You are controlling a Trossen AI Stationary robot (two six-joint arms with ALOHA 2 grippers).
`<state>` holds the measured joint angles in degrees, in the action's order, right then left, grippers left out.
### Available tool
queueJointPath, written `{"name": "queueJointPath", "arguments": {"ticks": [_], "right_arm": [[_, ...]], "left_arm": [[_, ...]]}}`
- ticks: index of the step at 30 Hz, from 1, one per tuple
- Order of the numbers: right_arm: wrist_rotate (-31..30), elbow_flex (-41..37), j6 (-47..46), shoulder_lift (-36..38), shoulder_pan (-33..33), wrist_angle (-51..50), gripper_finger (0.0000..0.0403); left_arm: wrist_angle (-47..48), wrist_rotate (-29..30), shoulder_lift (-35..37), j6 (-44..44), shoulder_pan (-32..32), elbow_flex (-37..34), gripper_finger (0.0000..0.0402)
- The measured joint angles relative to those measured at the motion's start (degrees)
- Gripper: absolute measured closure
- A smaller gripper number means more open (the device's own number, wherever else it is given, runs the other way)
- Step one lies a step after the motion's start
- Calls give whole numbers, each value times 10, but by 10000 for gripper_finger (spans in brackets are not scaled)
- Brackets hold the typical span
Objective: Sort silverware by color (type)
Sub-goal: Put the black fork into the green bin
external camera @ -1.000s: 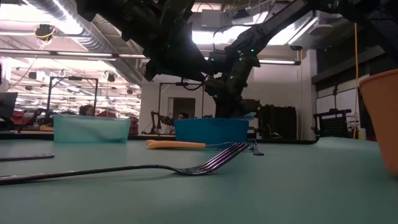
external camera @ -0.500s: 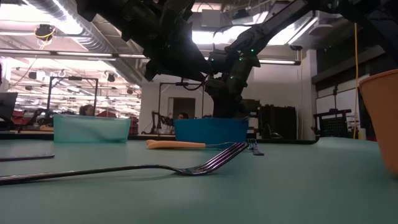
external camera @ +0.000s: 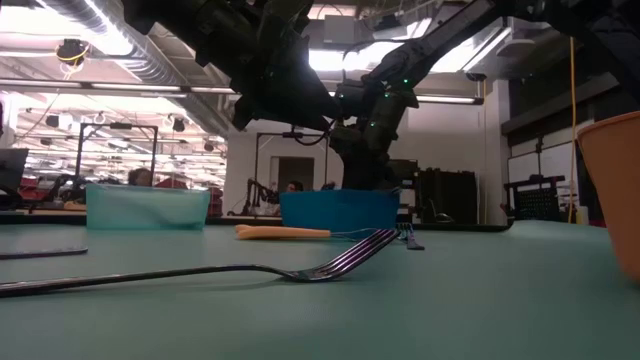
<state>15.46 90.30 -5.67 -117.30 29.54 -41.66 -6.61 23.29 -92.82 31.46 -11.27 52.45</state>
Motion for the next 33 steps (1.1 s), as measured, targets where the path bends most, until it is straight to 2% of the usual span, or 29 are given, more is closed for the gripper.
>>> {"name": "queueJointPath", "arguments": {"ticks": [12, 18, 24, 26, 33], "right_arm": [[23, 0, 0, 19, 1, -7, 249], [23, 0, 6, 70, 1, -29, 249], [21, 0, 53, 143, -1, -94, 249], [4, 0, 63, 170, -8, -114, 249], [-113, 0, 77, 258, -73, -164, 249]], "left_arm": [[0, 0, 0, 1, 0, 0, 285], [3, 0, 0, 1, 0, 0, 285], [19, -19, 0, 0, 0, 0, 285], [21, -29, 0, 0, 0, 0, 285], [34, -50, 0, 0, -1, 0, 285]]}}
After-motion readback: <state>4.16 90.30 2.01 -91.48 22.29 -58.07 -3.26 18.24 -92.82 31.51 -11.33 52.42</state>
